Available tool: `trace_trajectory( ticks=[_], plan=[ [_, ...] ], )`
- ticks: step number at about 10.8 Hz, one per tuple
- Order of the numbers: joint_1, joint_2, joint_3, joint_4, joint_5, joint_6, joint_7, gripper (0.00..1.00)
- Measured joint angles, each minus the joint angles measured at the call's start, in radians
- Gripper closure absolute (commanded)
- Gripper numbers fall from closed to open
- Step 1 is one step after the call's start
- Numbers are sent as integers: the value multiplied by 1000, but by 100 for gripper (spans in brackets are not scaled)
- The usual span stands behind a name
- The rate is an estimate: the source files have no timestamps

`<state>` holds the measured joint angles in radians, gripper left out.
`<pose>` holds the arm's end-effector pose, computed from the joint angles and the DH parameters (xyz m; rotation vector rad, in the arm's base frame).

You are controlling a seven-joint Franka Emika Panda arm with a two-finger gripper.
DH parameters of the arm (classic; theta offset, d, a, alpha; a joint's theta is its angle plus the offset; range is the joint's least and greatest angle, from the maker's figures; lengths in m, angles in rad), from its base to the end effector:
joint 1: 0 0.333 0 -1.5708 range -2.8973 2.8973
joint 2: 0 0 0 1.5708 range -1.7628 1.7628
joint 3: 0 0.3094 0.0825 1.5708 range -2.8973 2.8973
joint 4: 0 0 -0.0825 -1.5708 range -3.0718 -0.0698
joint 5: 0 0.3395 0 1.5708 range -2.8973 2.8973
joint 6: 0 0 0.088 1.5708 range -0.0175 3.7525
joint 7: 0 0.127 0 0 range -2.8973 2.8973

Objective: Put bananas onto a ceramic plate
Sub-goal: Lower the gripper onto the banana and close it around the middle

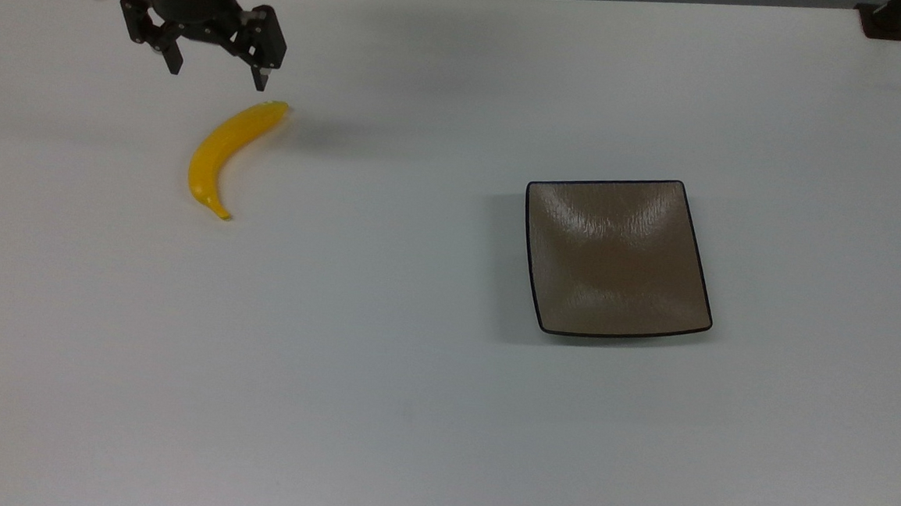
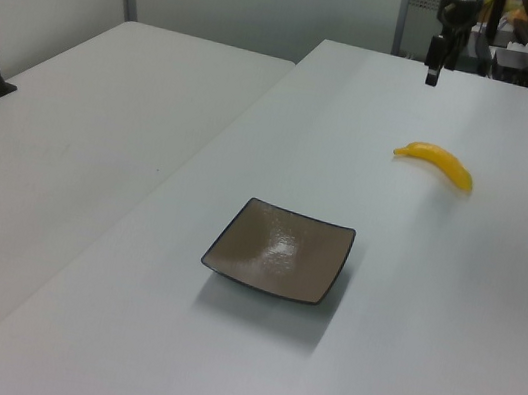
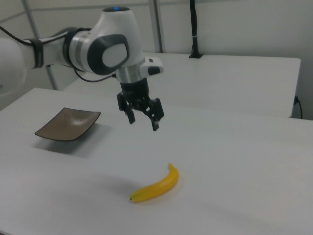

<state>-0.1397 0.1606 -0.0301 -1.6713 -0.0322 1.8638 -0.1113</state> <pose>0.5636 -0.0988 0.4933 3.1005 -0.0763 0.0413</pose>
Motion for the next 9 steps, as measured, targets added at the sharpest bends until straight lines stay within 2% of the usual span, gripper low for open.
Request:
trace_trajectory(
  ticks=[5, 9],
  plan=[
    [-22, 73, 0, -114, -1, 130, 0, 0],
    [-46, 137, -13, -202, -31, 276, 0, 0]
  ],
)
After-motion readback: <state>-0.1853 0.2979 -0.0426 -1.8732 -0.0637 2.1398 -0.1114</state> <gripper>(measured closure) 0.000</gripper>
